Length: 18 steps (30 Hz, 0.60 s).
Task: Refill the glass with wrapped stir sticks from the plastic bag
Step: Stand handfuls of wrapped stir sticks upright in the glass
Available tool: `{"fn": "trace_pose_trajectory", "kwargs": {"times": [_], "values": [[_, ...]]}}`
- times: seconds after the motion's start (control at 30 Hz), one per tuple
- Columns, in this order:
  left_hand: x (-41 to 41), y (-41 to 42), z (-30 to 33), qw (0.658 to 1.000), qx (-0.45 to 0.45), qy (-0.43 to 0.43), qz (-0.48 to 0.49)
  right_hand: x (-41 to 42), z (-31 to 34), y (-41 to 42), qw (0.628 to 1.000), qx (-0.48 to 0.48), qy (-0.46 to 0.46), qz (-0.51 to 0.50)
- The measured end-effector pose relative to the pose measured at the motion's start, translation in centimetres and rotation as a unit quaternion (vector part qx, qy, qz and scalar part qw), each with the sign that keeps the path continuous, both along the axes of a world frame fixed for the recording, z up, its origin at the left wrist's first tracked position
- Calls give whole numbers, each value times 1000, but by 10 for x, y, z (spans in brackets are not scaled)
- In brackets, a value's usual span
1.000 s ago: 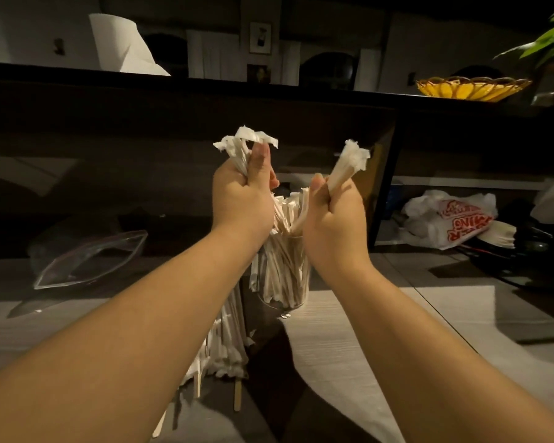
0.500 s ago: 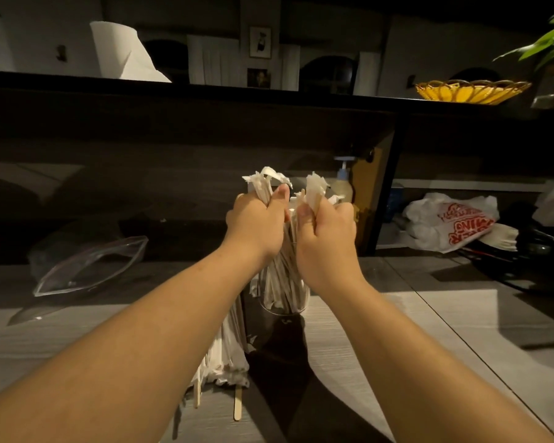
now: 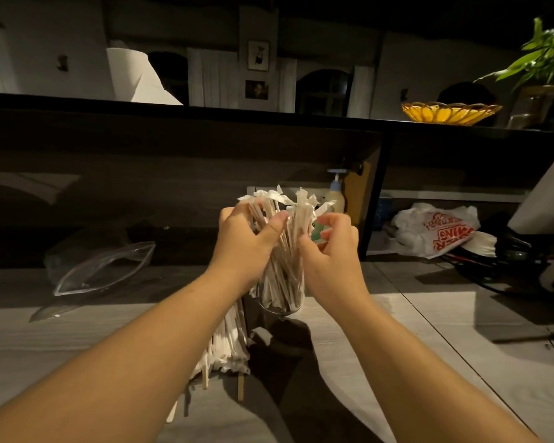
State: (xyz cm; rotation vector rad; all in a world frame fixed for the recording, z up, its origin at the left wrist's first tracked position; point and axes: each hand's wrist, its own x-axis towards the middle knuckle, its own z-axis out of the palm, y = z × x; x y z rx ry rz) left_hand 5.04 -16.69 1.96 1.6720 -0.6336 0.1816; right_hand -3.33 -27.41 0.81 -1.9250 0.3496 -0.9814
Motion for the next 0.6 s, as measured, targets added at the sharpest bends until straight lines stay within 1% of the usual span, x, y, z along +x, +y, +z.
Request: {"fn": "trace_pose_trajectory", "kwargs": {"times": [0.13,0.3,0.5,0.6], "values": [[-2,24,-11,999,-27,25,-5,-12,-8,6,999,37,6,-2],[-6,57,-28,999,14,23,36,-11,-23,34,998,42,41,15],[-6,81,-45,995,35,63,74,13,-32,68,992,4,125,17],[1,84,-50,989,71,69,109,25,-28,83,979,-28,200,20]]}}
